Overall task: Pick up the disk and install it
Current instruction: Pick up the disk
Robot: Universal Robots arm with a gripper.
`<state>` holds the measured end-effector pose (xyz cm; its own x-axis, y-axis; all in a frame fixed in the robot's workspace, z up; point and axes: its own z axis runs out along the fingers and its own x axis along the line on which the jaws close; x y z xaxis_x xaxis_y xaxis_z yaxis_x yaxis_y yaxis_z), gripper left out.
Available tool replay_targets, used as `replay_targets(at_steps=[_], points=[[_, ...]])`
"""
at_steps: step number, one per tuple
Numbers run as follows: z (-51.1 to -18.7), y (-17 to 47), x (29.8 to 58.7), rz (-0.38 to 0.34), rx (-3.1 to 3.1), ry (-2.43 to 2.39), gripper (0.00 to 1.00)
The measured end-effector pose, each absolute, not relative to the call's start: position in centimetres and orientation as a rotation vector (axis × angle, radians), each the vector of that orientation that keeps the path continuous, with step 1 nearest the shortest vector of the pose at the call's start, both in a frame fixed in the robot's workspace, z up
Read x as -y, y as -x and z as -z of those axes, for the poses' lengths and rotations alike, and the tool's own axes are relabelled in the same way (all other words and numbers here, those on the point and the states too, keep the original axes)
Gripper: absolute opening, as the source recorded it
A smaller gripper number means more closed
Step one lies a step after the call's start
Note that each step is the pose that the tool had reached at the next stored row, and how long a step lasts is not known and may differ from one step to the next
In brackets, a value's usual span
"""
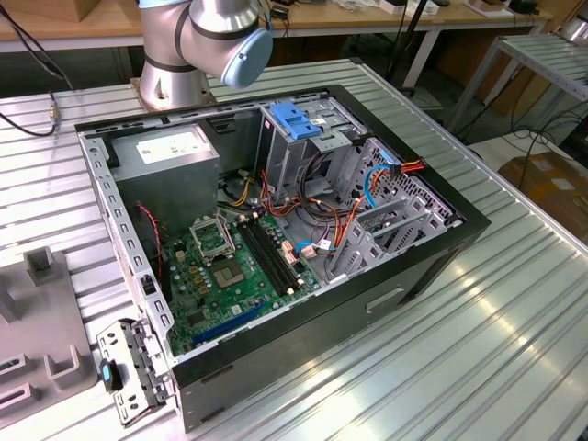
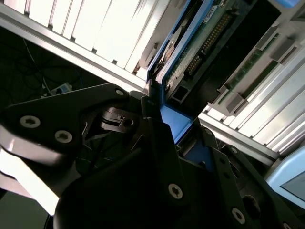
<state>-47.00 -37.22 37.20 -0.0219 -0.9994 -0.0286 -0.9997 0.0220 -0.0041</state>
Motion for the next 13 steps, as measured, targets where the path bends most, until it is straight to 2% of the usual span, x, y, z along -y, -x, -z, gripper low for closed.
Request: replay_targets(at_steps=[13], points=[[-37.8,46.99,37.22,-0.029,-2.228,2.179,0.37]])
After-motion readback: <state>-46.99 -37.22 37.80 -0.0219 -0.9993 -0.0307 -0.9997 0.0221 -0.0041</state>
